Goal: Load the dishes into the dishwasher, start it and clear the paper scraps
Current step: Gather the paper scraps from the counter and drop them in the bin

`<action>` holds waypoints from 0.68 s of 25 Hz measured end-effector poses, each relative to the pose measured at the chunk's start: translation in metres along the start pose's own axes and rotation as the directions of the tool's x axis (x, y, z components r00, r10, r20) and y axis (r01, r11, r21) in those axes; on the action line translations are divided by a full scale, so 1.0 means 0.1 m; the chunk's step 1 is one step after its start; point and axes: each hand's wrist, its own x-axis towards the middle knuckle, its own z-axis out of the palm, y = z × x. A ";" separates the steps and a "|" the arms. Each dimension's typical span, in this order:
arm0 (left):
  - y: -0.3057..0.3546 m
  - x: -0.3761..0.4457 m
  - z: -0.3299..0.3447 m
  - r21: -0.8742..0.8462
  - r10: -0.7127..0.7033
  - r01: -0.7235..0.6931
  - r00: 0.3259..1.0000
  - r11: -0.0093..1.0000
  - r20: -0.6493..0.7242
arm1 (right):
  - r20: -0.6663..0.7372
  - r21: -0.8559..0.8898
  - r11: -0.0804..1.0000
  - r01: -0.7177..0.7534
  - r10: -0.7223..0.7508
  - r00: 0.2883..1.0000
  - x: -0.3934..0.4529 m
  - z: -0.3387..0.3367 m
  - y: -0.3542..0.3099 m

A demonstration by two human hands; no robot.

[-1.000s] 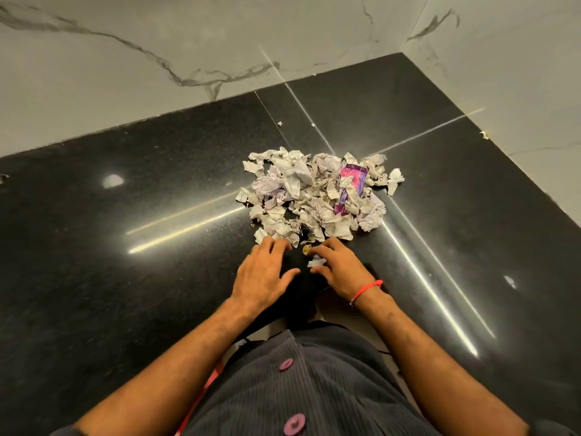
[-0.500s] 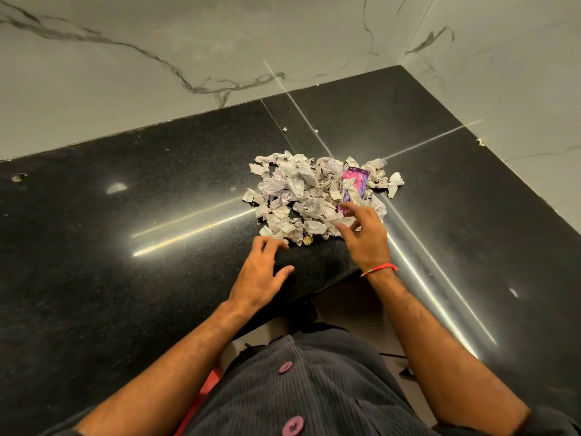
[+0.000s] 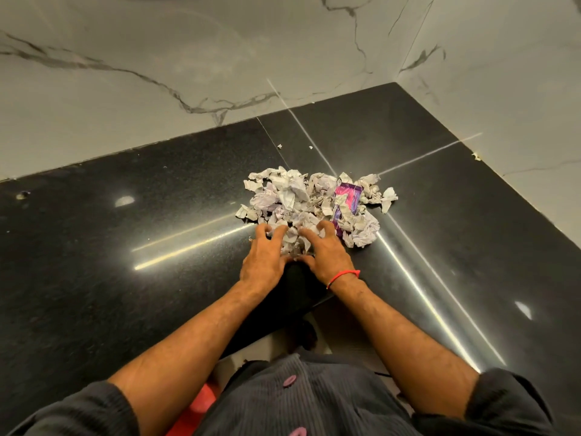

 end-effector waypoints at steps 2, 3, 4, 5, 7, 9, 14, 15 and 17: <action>0.00 0.02 -0.01 -0.099 0.007 -0.013 0.998 0.995 -0.060 | -0.056 0.087 0.994 0.066 -0.061 0.997 0.07 -0.03 0.08; 0.00 0.03 -0.02 -0.143 0.005 -0.018 0.996 0.990 -0.092 | -0.079 0.125 0.988 0.090 -0.081 0.994 0.10 -0.05 0.12; 0.00 0.04 -0.04 -0.176 0.007 -0.029 0.992 0.984 -0.128 | -0.101 0.166 0.980 0.106 -0.090 0.991 0.13 -0.07 0.13; 0.00 0.05 -0.08 -0.194 0.009 -0.041 0.987 0.980 -0.162 | -0.122 0.214 0.970 0.114 -0.089 0.989 0.17 -0.10 0.14; 0.07 0.13 -0.20 -0.212 0.018 -0.066 0.976 0.975 -0.218 | -0.164 0.315 0.942 0.114 -0.065 0.984 0.25 -0.23 0.14; 0.20 0.26 -0.36 -0.232 0.032 -0.098 0.962 0.968 -0.270 | -0.197 0.393 0.913 0.109 -0.032 0.980 0.39 -0.40 0.15; 0.50 0.65 -0.53 -0.173 0.083 -0.153 0.932 0.973 -0.354 | -0.305 0.435 0.883 0.174 -0.038 0.952 0.74 -0.75 0.24; 0.51 0.71 -0.49 -0.149 0.089 -0.139 0.949 0.979 -0.303 | -0.279 0.404 0.898 0.173 -0.059 0.958 0.80 -0.76 0.30; 0.47 0.77 -0.40 -0.086 0.073 -0.084 0.989 0.993 -0.125 | -0.149 0.300 0.943 0.145 -0.104 0.983 0.84 -0.76 0.41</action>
